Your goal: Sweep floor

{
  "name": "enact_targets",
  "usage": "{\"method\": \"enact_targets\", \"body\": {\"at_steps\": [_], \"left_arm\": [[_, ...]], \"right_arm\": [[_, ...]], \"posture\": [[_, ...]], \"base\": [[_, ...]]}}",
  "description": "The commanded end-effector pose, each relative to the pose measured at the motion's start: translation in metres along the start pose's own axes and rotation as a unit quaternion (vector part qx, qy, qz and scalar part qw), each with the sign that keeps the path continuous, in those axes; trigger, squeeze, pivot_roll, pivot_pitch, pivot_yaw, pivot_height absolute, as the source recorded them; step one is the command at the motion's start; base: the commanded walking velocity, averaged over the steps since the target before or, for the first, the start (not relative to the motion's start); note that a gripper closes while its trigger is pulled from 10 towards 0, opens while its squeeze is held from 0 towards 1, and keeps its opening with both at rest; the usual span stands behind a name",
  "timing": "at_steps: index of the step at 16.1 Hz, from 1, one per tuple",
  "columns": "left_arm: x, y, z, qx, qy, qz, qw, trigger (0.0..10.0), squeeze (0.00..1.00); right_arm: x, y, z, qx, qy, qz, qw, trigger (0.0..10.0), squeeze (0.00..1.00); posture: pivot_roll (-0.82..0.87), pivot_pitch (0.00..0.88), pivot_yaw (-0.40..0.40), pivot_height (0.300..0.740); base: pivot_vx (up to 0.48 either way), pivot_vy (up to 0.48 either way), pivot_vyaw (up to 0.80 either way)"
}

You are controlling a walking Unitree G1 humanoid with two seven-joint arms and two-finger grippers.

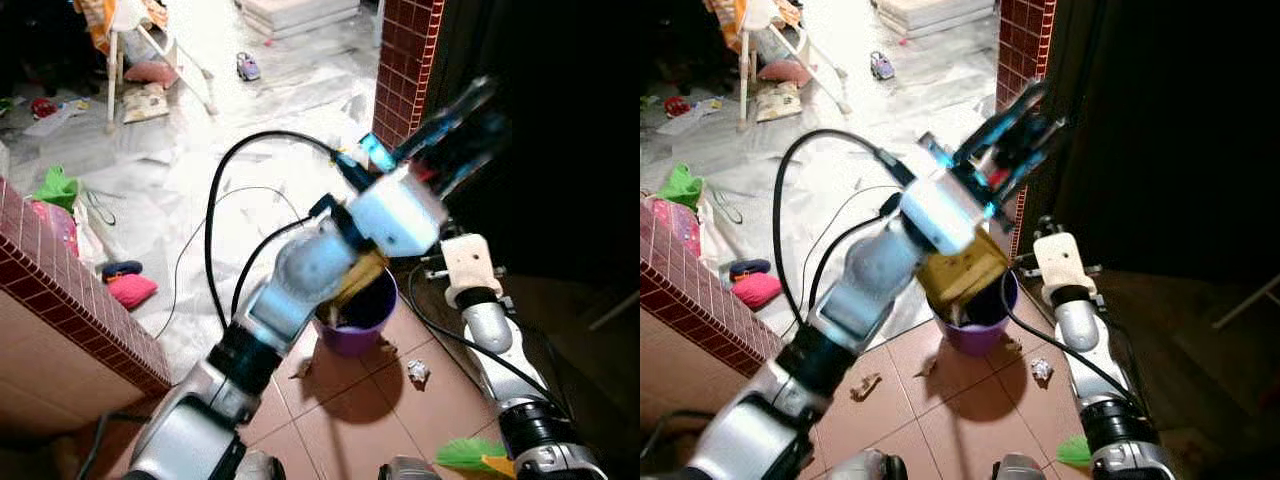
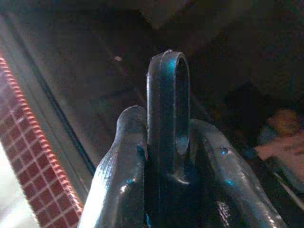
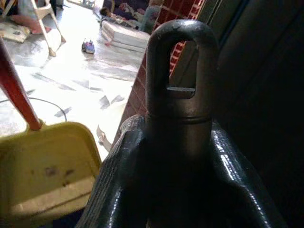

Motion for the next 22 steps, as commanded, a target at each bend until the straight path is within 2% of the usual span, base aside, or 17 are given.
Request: {"method": "enact_targets", "body": {"at_steps": [1, 2, 3, 4, 5, 6, 8, 9, 11, 13, 15, 16, 17, 18, 19, 20, 22], "left_arm": [[0.007, -0.006, -0.018, 0.028, -0.009, 0.015, 0.999, 10.0, 0.00], [0.013, -0.007, -0.009, 0.005, -0.006, 0.025, 1.000, 10.0, 0.00], [0.014, -0.006, -0.012, 0.008, -0.013, 0.024, 1.000, 10.0, 0.00], [0.006, -0.007, -0.040, 0.074, -0.010, 0.001, 0.997, 10.0, 0.00], [0.003, -0.006, -0.059, 0.112, -0.016, -0.008, 0.994, 10.0, 0.00], [-0.001, 0.000, -0.096, 0.203, -0.002, -0.027, 0.979, 10.0, 0.00], [0.001, 0.008, -0.125, 0.261, -0.007, -0.034, 0.965, 10.0, 0.00], [0.012, 0.011, -0.151, 0.302, -0.014, -0.021, 0.953, 10.0, 0.00], [0.039, 0.012, -0.190, 0.349, -0.041, 0.011, 0.936, 10.0, 0.00], [0.058, 0.015, -0.215, 0.376, -0.072, 0.027, 0.923, 10.0, 0.00], [0.074, 0.031, -0.246, 0.427, -0.082, 0.033, 0.900, 10.0, 0.00], [0.077, 0.041, -0.255, 0.441, -0.094, 0.022, 0.892, 10.0, 0.00], [0.071, 0.060, -0.262, 0.460, -0.121, -0.014, 0.879, 10.0, 0.00], [0.065, 0.070, -0.263, 0.470, -0.131, -0.038, 0.872, 10.0, 0.00], [0.044, 0.093, -0.259, 0.489, -0.127, -0.093, 0.858, 10.0, 0.00], [0.033, 0.113, -0.248, 0.488, -0.141, -0.127, 0.852, 10.0, 0.00], [0.022, 0.145, -0.227, 0.485, -0.164, -0.178, 0.840, 10.0, 0.00]], "right_arm": [[0.010, -0.005, 0.004, -0.015, -0.008, 0.020, 1.000, 10.0, 0.00], [0.010, -0.005, 0.002, -0.009, -0.006, 0.022, 1.000, 10.0, 0.00], [0.011, -0.005, 0.000, -0.003, -0.001, 0.027, 1.000, 10.0, 0.00], [0.012, -0.006, 0.003, -0.011, -0.003, 0.027, 1.000, 10.0, 0.00], [0.012, -0.008, 0.005, -0.018, -0.006, 0.025, 1.000, 10.0, 0.00], [0.012, -0.008, 0.005, -0.017, -0.007, 0.026, 1.000, 10.0, 0.00], [0.013, -0.008, 0.003, -0.013, -0.007, 0.027, 1.000, 10.0, 0.00], [0.012, -0.009, 0.003, -0.012, -0.008, 0.027, 1.000, 10.0, 0.00], [0.013, -0.010, 0.002, -0.007, -0.013, 0.028, 1.000, 10.0, 0.00], [0.014, -0.011, -0.001, -0.001, -0.015, 0.030, 0.999, 10.0, 0.00], [0.014, -0.011, -0.004, 0.007, -0.018, 0.029, 0.999, 10.0, 0.00], [0.013, -0.011, -0.005, 0.009, -0.019, 0.029, 0.999, 10.0, 0.00], [0.012, -0.010, -0.005, 0.011, -0.019, 0.028, 0.999, 10.0, 0.00], [0.011, -0.010, -0.005, 0.012, -0.019, 0.027, 0.999, 10.0, 0.00], [0.010, -0.009, -0.005, 0.011, -0.015, 0.026, 0.999, 10.0, 0.00], [0.008, -0.008, -0.003, 0.006, -0.008, 0.022, 1.000, 10.0, 0.00], [0.002, -0.005, 0.003, 0.000, -0.002, 0.013, 1.000, 10.0, 0.00]], "posture": [[-0.16, 0.000, 0.076, 0.740], [-0.16, 0.000, 0.081, 0.740], [-0.16, 0.000, 0.086, 0.740], [-0.16, 0.000, 0.084, 0.740], [-0.16, 0.000, 0.085, 0.740], [-0.16, 0.000, 0.086, 0.740], [-0.15, 0.000, 0.083, 0.740], [-0.15, 0.000, 0.082, 0.740], [-0.14, 0.000, 0.079, 0.740], [-0.13, 0.000, 0.078, 0.740], [-0.13, 0.000, 0.075, 0.740], [-0.12, 0.000, 0.073, 0.740], [-0.12, 0.000, 0.068, 0.740], [-0.12, 0.000, 0.068, 0.740], [-0.12, 0.000, 0.071, 0.740], [-0.12, 0.000, 0.070, 0.740], [-0.11, 0.000, 0.060, 0.740]], "base": [[0.000, 0.000, 0.00], [0.000, 0.000, 0.00], [0.000, 0.000, 0.00], [0.000, 0.000, 0.00], [0.000, 0.000, 0.00], [0.000, 0.000, 0.00], [0.000, 0.000, 0.00], [0.000, 0.000, 0.00], [0.000, 0.000, 0.00], [0.000, 0.000, 0.00], [0.000, 0.000, 0.00], [0.000, 0.000, 0.00], [0.000, 0.000, 0.00], [0.000, 0.000, 0.00], [0.000, 0.000, 0.00], [0.000, 0.000, 0.00], [0.000, 0.000, 0.00]]}}
Point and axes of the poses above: a point about 5 cm out from each wrist's last joint towards the gripper, its own y axis pointing back from the gripper into the wrist, its own x axis along the axis of the wrist's last joint, z = x × y, the point moved 3 cm from there along -y, pointing out of the wrist towards the gripper, and after that the axes turned 6 degrees about y, right-handed, at the moved point
